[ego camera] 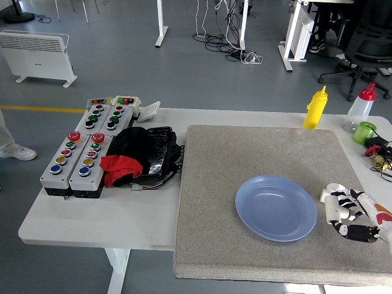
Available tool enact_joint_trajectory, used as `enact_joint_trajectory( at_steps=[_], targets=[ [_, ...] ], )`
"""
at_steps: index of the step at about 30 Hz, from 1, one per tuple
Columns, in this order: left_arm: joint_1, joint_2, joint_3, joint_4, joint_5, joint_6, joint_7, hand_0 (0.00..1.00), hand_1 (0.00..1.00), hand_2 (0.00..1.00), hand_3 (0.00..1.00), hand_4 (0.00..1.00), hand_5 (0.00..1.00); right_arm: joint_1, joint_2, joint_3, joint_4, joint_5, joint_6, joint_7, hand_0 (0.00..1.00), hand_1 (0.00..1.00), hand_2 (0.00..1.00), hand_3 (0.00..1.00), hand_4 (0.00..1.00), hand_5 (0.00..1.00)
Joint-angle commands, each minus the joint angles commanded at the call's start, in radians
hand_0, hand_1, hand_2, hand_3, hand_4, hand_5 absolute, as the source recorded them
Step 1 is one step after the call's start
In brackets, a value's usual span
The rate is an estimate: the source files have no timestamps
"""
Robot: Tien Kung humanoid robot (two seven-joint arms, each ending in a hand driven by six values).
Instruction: Pick pipe place plate twice
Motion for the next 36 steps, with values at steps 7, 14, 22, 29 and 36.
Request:
enact_joint_trajectory(
  at_steps=[7,14,22,29,36],
  targets=[
    [0.002,0.0,0.004,-0.001,-0.003,0.001,0.002,0.74,0.714,0.767,0.79,0.422,0.998,0.148,-0.011,-0.106,-0.056,0.032,0.024,0.003,0.472,0.587,0.632,0.696,0.682,0.294],
    [-0.002,0.001,0.016,0.0,-0.024,0.002,-0.003,0.74,0.714,0.766,0.789,0.418,0.998,0.317,0.011,-0.255,-0.183,0.038,0.031,0.039,0.532,0.62,0.635,0.696,0.67,0.277],
    [-0.009,0.002,0.026,0.001,-0.037,-0.002,-0.005,0.74,0.714,0.766,0.789,0.418,0.998,0.452,0.055,-0.402,-0.332,0.018,0.061,0.033,0.784,0.76,0.763,0.794,0.669,0.264],
    [-0.014,0.004,0.029,0.001,-0.042,-0.004,-0.008,0.74,0.714,0.766,0.789,0.416,0.998,0.483,0.073,-0.449,-0.388,-0.106,0.065,0.008,0.909,0.84,0.955,0.997,0.718,0.212],
    [-0.015,0.003,0.029,0.001,-0.04,-0.005,-0.006,0.74,0.714,0.766,0.789,0.416,0.998,0.486,0.084,-0.443,-0.412,-0.174,0.023,-0.015,0.98,0.895,0.998,0.998,0.745,0.196]
  ],
)
